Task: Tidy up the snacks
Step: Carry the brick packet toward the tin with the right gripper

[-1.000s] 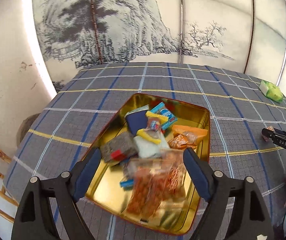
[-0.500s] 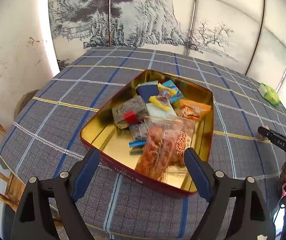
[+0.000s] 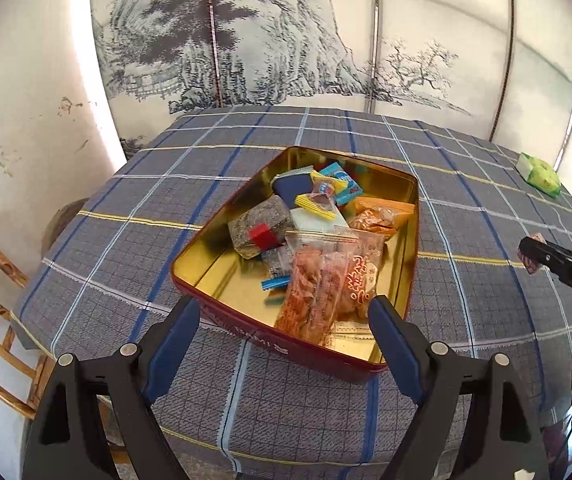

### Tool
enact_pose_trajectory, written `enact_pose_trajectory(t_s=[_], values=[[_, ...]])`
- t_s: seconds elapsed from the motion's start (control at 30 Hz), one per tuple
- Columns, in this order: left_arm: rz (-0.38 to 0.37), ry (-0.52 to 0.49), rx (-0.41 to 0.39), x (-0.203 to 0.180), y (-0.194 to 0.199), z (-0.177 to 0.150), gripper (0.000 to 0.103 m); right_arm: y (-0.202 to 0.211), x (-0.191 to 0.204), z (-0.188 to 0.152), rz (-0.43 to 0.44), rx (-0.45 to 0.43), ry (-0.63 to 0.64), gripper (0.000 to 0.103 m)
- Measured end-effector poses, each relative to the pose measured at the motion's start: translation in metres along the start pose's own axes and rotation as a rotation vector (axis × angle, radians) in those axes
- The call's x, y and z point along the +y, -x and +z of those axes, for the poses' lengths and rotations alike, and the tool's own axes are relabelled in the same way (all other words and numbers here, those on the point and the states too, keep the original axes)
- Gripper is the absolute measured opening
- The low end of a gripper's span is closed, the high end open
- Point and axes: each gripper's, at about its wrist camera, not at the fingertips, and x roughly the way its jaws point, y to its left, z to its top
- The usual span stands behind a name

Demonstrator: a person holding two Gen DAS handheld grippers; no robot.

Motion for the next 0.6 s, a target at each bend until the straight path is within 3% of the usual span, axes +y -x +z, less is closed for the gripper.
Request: enact_pose_trajectory(t_s=[0.33,0.6], values=[[0.017,0.002,-0.020,0.008,0.005,-0.004,0.084,-0.002,0.083,0.021,0.116,0.004,0.165,0.049],[0.039,0.004,-0.032,0.018,0.005,-0.005,0.090,-0.019,0.132,0.030,0.168,0.023,0.256,0.049]])
